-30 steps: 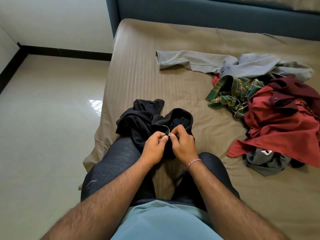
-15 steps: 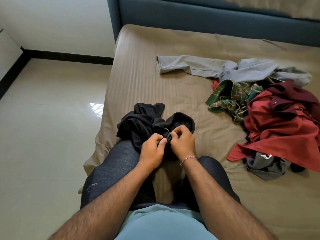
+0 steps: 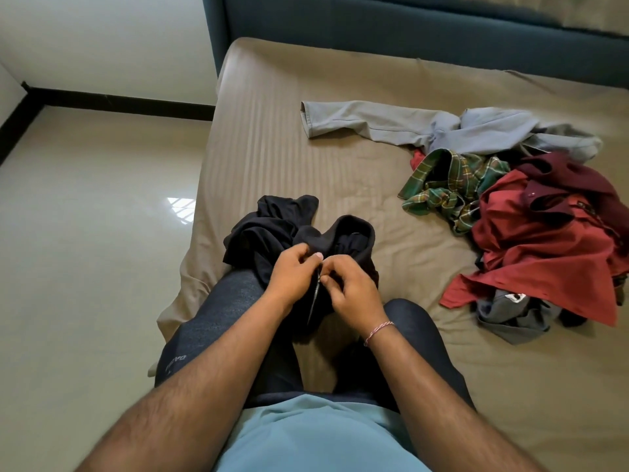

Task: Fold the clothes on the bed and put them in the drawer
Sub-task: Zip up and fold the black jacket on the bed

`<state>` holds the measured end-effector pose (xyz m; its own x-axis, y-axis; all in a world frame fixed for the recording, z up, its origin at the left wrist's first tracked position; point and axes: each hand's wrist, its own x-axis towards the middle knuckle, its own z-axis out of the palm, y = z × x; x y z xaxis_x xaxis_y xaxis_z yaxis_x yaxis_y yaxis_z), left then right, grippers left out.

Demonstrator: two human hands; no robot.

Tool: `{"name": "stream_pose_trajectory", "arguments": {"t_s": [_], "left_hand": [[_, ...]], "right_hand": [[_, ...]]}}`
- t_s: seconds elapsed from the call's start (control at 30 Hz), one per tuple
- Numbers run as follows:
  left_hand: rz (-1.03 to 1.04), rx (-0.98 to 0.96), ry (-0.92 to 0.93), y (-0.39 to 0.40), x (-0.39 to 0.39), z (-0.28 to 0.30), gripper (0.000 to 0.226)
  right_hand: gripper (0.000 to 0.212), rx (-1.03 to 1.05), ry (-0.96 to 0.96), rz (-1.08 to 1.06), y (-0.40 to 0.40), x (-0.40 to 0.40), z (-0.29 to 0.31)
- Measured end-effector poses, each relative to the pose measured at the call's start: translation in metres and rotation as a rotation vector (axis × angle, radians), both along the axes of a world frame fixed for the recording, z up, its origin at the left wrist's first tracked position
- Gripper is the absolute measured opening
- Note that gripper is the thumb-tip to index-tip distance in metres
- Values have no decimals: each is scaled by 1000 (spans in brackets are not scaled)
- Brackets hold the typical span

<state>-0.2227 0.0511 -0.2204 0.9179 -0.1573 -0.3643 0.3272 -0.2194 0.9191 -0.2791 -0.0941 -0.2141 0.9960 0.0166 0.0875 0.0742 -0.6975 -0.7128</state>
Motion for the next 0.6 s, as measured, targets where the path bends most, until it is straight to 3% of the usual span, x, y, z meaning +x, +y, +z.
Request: {"name": "stream_pose_trajectory", "arguments": {"t_s": [0.07, 0.2, 0.33, 0.43, 0.6], "left_hand": [[49, 1, -101, -5, 6, 8, 17], [146, -246, -52, -13, 2, 15, 12], [-175, 118, -198, -12, -29, -14, 11], [-229, 269, -266, -13, -28, -19, 12], [-149, 132, -229, -10, -23, -16, 12]], "right_hand": [[9, 33, -8, -60, 0, 0, -1], [8, 152, 12, -293, -14, 9, 1], [11, 163, 53, -403, -22, 20, 5], [13, 147, 116, -383, -16, 23, 3], [17, 139, 181, -300, -22, 26, 7]]}}
